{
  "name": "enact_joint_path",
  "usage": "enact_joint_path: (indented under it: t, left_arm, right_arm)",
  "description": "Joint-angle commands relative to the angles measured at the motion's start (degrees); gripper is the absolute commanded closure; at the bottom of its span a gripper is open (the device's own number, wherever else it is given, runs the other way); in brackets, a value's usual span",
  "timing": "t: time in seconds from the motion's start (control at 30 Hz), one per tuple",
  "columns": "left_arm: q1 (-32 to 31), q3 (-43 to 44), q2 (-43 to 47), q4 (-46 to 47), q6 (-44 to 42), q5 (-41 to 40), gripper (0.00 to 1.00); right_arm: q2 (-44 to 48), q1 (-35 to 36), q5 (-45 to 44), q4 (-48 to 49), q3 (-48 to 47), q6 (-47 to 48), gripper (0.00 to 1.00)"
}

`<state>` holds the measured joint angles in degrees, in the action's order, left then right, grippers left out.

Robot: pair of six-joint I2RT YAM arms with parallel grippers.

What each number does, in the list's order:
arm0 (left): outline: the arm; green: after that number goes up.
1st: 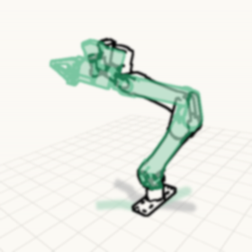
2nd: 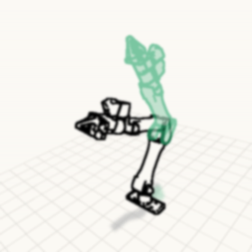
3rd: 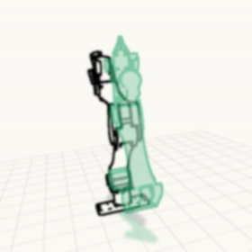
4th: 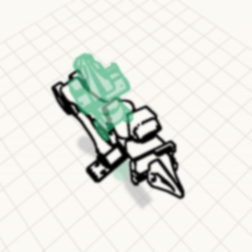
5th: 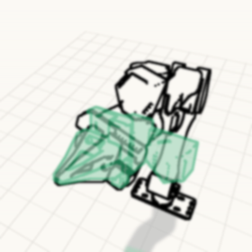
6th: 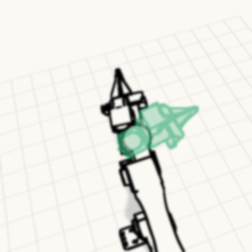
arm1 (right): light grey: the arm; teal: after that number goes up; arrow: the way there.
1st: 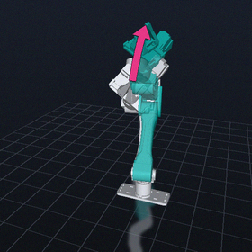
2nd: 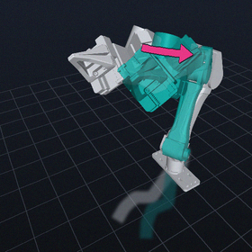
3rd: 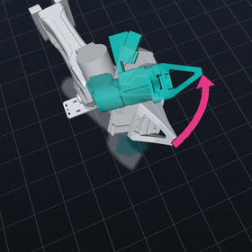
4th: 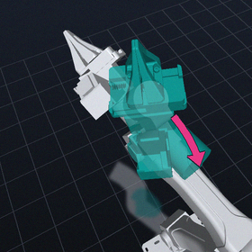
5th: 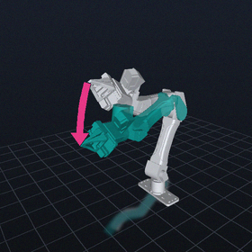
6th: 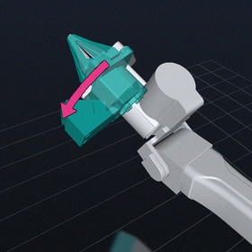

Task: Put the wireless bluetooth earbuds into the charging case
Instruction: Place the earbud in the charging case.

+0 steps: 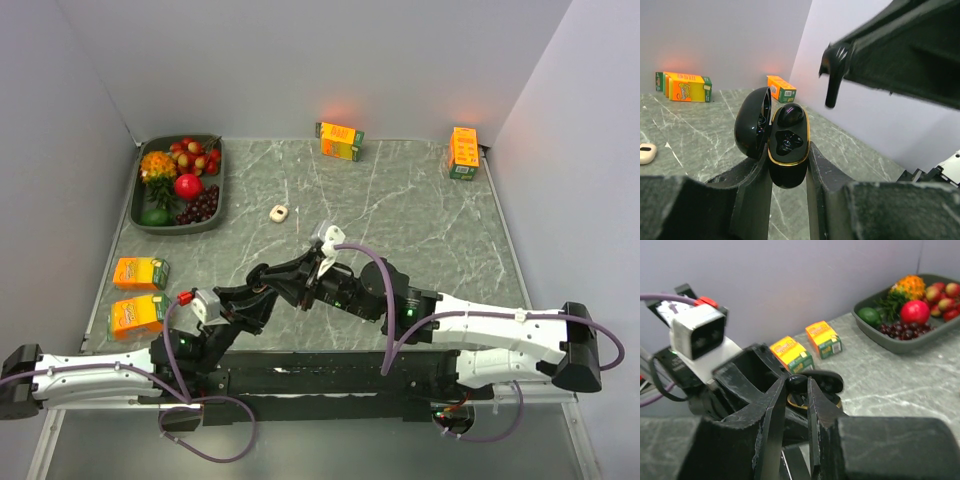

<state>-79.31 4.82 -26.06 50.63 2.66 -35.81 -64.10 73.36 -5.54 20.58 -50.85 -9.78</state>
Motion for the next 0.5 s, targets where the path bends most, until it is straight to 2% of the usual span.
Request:
enact_joint_path:
  t: [0.0,0.47]
  left_arm:
    - [0.1,1.3,0.9,-0.7,1.2,1.3,0.99]
    - [0.1,2.2,1.9,-1.6,1.4,3.2,0.99]
  right_arm:
    - [-0.9,0.7,2.8,4.1,-4.3,1.5,1.00]
    - [-5.3,2.0,1.8,4.5,-5.0,4.1,1.00]
